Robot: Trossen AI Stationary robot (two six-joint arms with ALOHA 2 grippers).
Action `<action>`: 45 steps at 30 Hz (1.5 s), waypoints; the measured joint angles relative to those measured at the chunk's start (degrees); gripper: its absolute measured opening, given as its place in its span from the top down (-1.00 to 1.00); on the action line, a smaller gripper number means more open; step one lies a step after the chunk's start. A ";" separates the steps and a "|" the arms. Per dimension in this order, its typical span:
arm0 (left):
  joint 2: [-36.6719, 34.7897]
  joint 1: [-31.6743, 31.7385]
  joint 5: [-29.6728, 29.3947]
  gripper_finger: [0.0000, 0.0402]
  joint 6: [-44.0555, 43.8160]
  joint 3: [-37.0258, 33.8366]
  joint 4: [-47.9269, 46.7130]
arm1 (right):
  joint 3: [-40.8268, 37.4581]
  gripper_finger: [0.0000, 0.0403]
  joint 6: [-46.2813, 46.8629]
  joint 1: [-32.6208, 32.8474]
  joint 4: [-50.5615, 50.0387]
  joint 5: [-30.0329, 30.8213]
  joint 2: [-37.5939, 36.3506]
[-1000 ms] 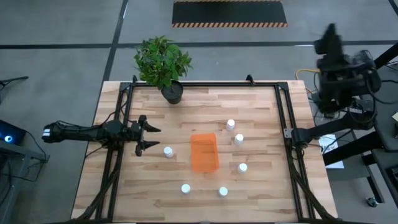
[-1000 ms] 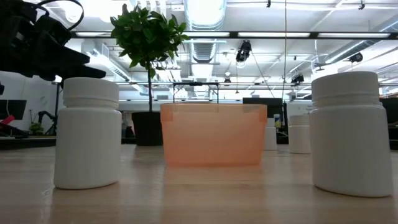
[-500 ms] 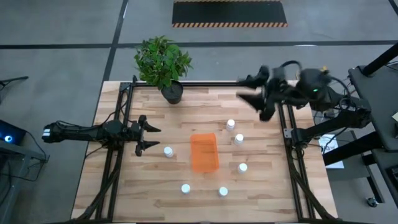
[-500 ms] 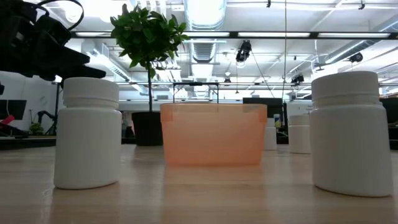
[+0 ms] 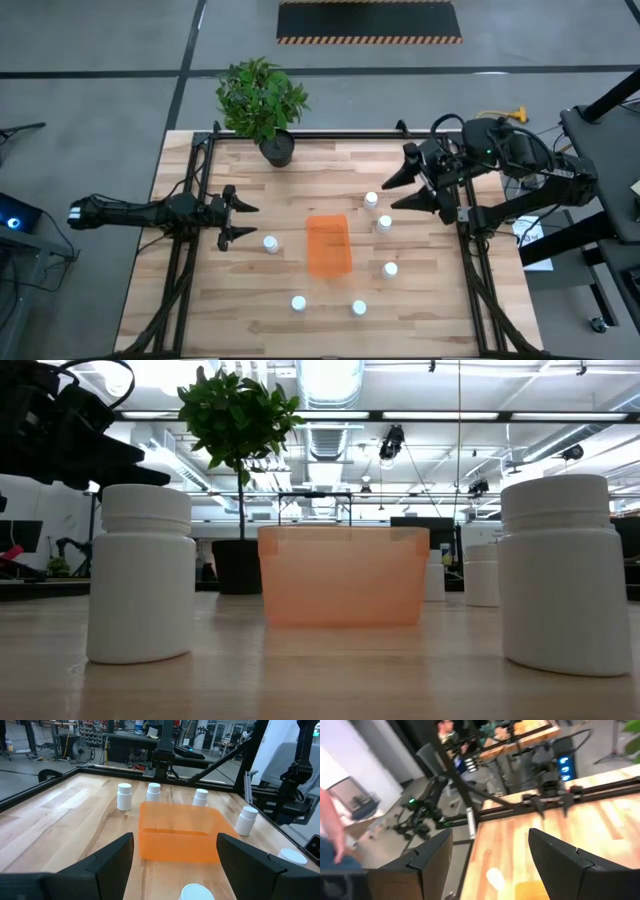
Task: Pick and place pill bottles into a basket
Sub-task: Put the white pill bottle into the orange container
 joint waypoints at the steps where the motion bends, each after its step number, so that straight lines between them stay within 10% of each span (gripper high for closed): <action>1: 0.00 0.00 0.00 -0.33 0.00 -0.02 0.01 | 0.04 -0.24 -0.25 0.00 -0.82 -0.67 0.02; 20: 0.00 0.02 0.00 -0.33 0.00 0.00 0.00 | 22.63 -0.24 -23.08 0.41 -54.45 1.24 18.89; 45: 0.00 0.00 0.00 -0.33 0.00 0.00 0.00 | 1.72 -0.24 -27.22 12.35 -41.09 10.95 20.37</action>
